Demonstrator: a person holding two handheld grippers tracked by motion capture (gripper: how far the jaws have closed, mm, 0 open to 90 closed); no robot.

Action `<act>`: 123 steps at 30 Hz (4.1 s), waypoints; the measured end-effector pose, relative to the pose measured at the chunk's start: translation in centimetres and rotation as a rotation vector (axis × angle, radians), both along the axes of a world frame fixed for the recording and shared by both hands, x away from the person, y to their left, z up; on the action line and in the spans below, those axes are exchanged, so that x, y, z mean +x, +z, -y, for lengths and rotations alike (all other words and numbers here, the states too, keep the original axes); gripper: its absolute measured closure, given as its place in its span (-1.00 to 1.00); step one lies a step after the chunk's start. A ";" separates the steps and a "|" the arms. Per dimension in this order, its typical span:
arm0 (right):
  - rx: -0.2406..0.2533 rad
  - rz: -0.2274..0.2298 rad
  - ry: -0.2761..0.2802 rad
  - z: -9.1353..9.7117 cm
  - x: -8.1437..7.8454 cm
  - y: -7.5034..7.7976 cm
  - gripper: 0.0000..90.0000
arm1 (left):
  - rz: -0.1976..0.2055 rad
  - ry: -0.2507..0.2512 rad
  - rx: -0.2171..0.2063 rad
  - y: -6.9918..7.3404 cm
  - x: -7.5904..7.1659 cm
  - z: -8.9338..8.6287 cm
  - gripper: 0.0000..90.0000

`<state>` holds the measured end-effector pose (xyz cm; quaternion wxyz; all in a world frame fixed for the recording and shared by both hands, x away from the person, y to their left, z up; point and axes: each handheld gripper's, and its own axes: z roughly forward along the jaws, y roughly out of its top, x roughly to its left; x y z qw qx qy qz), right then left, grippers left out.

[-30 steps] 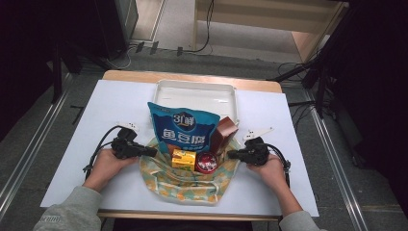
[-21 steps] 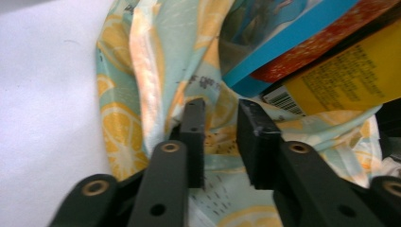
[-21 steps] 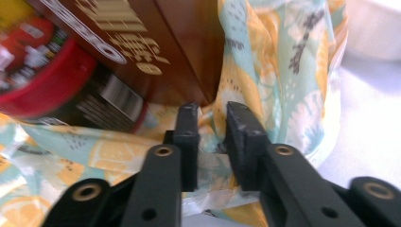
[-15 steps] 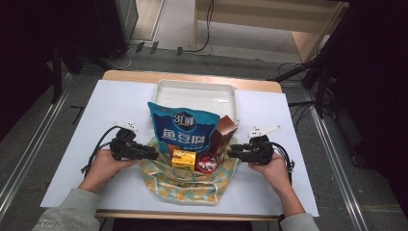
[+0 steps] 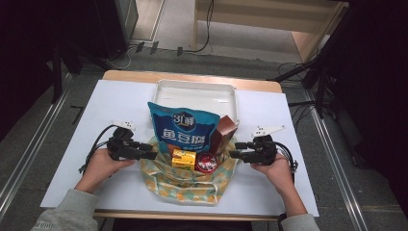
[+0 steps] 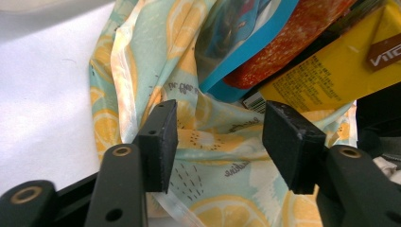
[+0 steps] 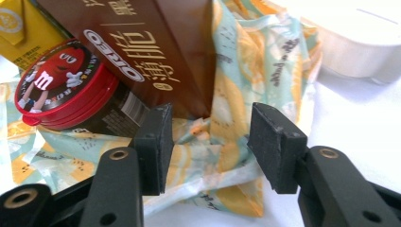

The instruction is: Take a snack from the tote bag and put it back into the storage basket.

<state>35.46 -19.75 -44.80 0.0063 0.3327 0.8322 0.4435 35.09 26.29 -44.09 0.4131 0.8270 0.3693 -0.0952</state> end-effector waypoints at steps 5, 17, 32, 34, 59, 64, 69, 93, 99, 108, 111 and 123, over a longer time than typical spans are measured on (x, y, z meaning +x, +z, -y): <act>0.002 0.001 -0.025 0.5 0.1 -0.1 0.04 | 0.026 -0.001 -0.008 0.9 -0.2 -0.2 -0.11; -0.003 -0.005 -0.066 1.3 0.0 0.0 -0.03 | 0.073 -0.015 0.016 3.4 0.0 -0.3 -0.16; -0.017 -0.001 -0.087 1.6 0.0 0.0 -0.02 | 0.087 -0.039 0.015 5.8 1.0 0.8 -0.15; -0.021 -0.002 -0.088 1.6 0.1 0.0 -0.03 | 0.087 -0.053 0.015 6.2 1.1 1.0 -0.14; -0.037 0.018 -0.106 1.4 0.0 0.0 -0.01 | 0.150 -0.087 0.015 9.8 2.2 3.2 -0.07; -0.037 0.021 -0.106 1.4 0.0 0.0 -0.01 | 0.154 -0.095 0.014 10.2 2.5 3.7 -0.04; -0.036 0.018 -0.106 1.4 0.0 0.0 -0.01 | 0.162 -0.099 0.010 10.5 2.9 4.1 -0.02; -0.041 0.017 -0.104 1.4 0.0 0.0 -0.01 | 0.168 -0.191 -0.033 11.0 3.3 5.5 0.72; -0.043 0.017 -0.105 1.4 0.0 0.0 -0.01 | 0.178 -0.210 -0.035 10.9 3.4 5.3 0.87; -0.048 0.018 -0.106 1.4 0.0 -0.1 -0.01 | 0.172 -0.132 -0.056 11.3 3.3 5.2 0.97; -0.047 0.018 -0.106 1.4 0.0 -0.1 -0.01 | 0.175 -0.130 -0.065 11.4 3.3 5.3 0.98; -0.041 0.019 -0.105 1.4 0.0 0.0 -0.01 | 0.210 -0.096 -0.121 12.3 2.9 5.5 0.99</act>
